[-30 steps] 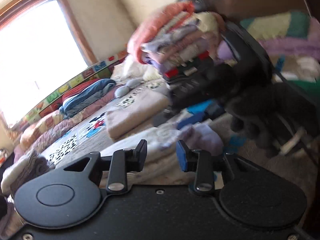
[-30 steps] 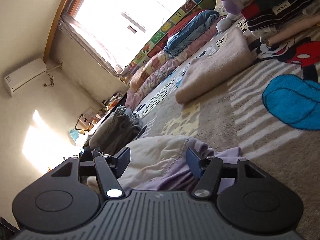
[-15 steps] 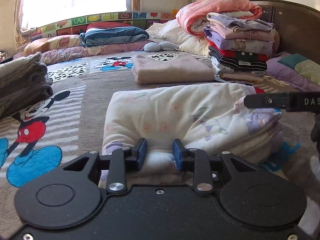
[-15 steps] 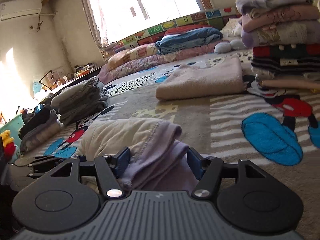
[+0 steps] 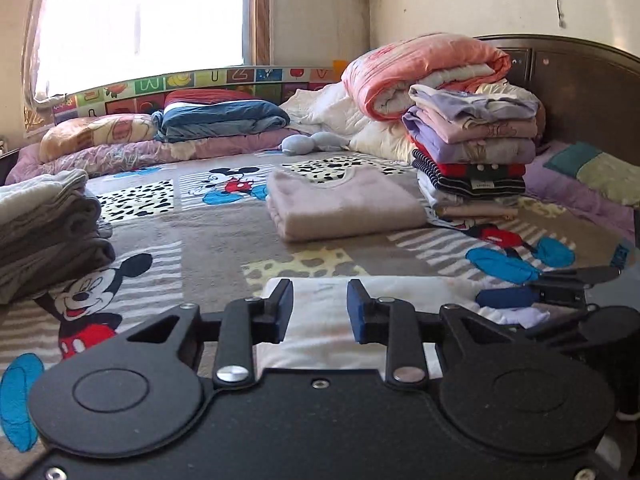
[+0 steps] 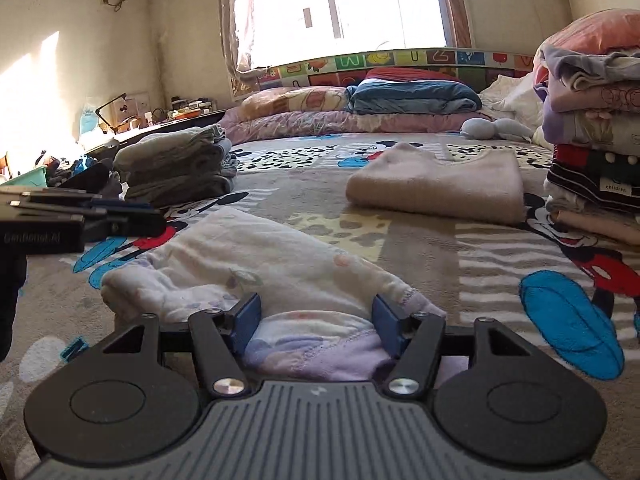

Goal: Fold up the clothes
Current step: 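Grasp the folded garment end with both grippers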

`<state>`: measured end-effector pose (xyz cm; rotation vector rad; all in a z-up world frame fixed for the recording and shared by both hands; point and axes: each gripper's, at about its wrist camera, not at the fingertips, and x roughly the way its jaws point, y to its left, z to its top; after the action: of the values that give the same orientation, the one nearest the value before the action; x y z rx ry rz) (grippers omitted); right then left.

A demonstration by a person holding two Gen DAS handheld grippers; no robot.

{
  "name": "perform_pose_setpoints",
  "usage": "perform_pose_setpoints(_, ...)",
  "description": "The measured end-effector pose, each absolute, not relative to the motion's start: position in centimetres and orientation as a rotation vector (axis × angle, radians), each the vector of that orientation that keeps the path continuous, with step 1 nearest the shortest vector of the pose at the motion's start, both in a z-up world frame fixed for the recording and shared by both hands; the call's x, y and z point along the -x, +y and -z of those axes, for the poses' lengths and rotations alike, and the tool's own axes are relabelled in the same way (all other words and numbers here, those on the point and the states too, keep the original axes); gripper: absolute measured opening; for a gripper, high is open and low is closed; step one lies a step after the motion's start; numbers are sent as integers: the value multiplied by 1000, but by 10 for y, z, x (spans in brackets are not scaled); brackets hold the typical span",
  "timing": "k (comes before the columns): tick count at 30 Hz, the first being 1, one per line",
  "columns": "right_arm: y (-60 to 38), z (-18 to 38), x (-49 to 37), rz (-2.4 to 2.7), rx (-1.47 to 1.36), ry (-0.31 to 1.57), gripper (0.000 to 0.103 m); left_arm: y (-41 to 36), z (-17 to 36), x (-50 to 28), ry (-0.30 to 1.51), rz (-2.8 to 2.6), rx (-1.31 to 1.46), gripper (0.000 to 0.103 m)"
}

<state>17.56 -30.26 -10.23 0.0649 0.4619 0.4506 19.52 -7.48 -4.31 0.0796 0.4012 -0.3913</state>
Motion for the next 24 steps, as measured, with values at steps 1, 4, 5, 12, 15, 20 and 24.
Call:
perform_pose_setpoints(1,-302,103,-174,-450,-62,461,62,-80,53,-203,438,395,-84,27)
perform_pose_setpoints(4,-305,111,-178,-449,-87,495,62,-104,104,-209,496,354,-184,26)
perform_pose_setpoints(5,-307,116,-183,-460,-102,516,63,-109,108,-204,468,335,-207,26)
perform_pose_setpoints(12,-307,119,-178,-464,-105,486,63,-96,84,-198,508,353,-141,27)
perform_pose_setpoints(15,-314,110,-163,-434,-149,436,63,-77,66,-179,490,351,-19,43)
perform_pose_setpoints(20,-357,103,-145,-332,-392,399,87,-32,64,-170,486,253,258,56)
perform_pose_setpoints(24,-401,131,-153,-299,-746,503,90,3,80,-183,566,220,548,61)
